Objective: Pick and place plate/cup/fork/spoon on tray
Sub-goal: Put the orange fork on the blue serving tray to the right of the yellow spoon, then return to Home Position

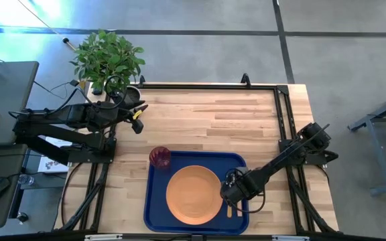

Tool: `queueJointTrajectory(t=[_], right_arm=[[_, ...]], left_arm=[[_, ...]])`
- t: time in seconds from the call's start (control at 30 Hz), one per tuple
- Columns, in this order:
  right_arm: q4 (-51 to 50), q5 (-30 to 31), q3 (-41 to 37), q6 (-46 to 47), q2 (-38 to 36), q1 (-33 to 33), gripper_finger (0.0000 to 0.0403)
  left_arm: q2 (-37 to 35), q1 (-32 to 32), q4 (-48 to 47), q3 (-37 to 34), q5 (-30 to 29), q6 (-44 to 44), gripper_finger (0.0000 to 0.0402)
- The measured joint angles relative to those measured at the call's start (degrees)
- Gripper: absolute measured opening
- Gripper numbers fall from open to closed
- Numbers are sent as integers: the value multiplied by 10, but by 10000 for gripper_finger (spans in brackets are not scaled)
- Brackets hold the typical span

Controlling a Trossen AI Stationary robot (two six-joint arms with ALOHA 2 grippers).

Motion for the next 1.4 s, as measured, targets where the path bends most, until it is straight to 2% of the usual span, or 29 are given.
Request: queueJointTrajectory(t=[0.53, 0.87, 0.97, 1.1, 1.4], right_arm=[[-16, 2, 0, 2, -27, 0, 62], [-18, 60, 0, 2, -73, 0, 62], [-18, 95, 0, 2, -96, 0, 62], [-16, 168, 0, -33, -134, 0, 63], [36, 414, 0, -216, -231, -5, 63]], left_arm=[[0, 0, 0, 0, 0, 0, 81], [0, 0, 3, 0, 4, -7, 81], [-11, 0, 11, 0, 57, -20, 81], [-34, 0, 9, 0, 159, -21, 81], [-89, -1, 2, 0, 391, -16, 81]])
